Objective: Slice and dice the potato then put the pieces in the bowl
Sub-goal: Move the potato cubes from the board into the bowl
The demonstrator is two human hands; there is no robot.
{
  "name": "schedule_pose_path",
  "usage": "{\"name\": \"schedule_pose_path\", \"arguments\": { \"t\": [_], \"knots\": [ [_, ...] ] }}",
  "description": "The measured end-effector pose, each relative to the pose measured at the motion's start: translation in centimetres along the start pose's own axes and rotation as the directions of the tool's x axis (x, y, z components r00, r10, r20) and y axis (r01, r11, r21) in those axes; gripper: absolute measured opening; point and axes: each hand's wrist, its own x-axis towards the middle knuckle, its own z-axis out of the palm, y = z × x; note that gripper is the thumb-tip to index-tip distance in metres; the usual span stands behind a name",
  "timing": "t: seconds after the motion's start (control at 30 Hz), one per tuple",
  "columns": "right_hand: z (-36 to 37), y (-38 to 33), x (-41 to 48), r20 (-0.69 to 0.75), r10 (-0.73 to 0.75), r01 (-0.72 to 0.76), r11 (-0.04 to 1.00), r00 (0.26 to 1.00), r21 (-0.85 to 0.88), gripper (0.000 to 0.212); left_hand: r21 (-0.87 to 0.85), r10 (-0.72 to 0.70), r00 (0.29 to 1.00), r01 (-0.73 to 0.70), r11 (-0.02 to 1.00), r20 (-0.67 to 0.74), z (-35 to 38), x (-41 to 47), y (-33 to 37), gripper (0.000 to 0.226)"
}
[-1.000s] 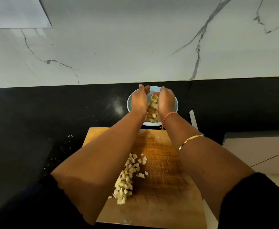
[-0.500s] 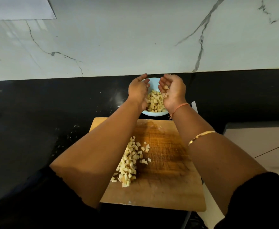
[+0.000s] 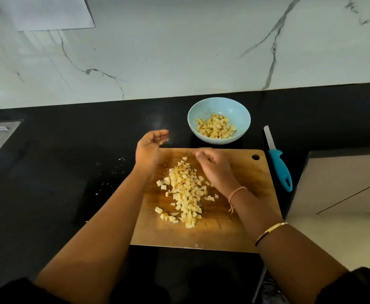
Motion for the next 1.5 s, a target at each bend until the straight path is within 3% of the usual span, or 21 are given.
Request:
{"name": "schedule_pose_path", "arguments": {
  "t": [0.07,0.13,0.27,0.37,0.53,0.77,0.9,1.0,1.1,1.17,1.33,1.43,1.5],
  "knots": [
    [0.5,0.5,-0.6,0.135,-0.11,0.132,0.978,0.985,-0.163,0.03,0.005,-0.037,0.997,0.037,0.999,0.061,-1.1,0.5,-0.5,0.038],
    [1.1,0.6,-1.0,0.221,-0.184,0.229,0.953,0.958,-0.2,0.031,0.019,-0.061,0.99,0.059,0.998,0.127,-1.6,0.5,-0.9,0.039],
    [1.7,0.1,-0.3,0.148,-0.159,0.19,0.957,0.976,-0.221,0.037,0.093,-0.041,0.975,0.021,0.995,0.22,-2.0,0.2,-1.6,0.037],
    [2.3,0.1,0.6,0.245,-0.097,0.187,0.908,0.965,-0.376,0.045,0.175,0.034,0.964,-0.082,0.981,0.263,-2.4,0.2,-2.7,0.036],
    [3.2,-0.5,1.6,0.319,-0.084,0.212,0.894,0.944,-0.395,0.046,0.264,0.076,0.964,-0.146,0.953,0.256,-3.5,1.2,-3.4,0.034],
    [5.1,-1.5,0.7,0.446,-0.255,0.434,0.825,0.858,-0.363,0.044,0.135,0.08,0.971,-0.113,0.984,0.225,-5.2,1.6,-4.2,0.034],
    [7.2,-2.2,-0.1,0.443,-0.419,0.598,0.674,0.793,-0.434,0.036,-0.092,-0.017,0.961,0.044,0.995,0.275,-5.9,1.9,-3.0,0.032],
    [9.2,-3.0,-0.8,0.397,-0.454,0.599,0.518,0.798,-0.61,0.034,-0.258,-0.098,0.937,0.191,0.947,0.335,-6.5,2.1,-2.5,0.036],
    [11.6,-2.9,-2.0,0.351,-0.425,0.522,0.405,0.835,-0.751,0.04,-0.301,-0.104,0.924,0.224,0.927,0.369,-6.6,2.2,-2.4,0.041],
    [12.6,-3.2,-2.6,0.376,-0.327,0.481,0.353,0.867,-0.802,0.045,-0.304,-0.102,0.919,0.229,0.925,0.38,-6.6,2.3,-2.4,0.043],
    [11.6,-3.4,-3.2,0.439,-0.236,0.485,0.195,0.867,-0.853,0.046,-0.287,-0.116,0.915,0.239,0.928,0.386,-6.6,2.5,-2.5,0.042],
    [9.4,-3.5,-3.2,0.418,-0.197,0.455,0.208,0.887,-0.866,0.043,-0.183,-0.091,0.919,0.172,0.968,0.383,-6.5,2.4,-2.6,0.04],
    [7.9,-3.1,-3.1,0.377,-0.274,0.46,0.38,0.885,-0.802,0.041,-0.092,-0.03,0.945,0.063,0.994,0.326,-6.3,1.9,-2.8,0.036]
  ]
}}
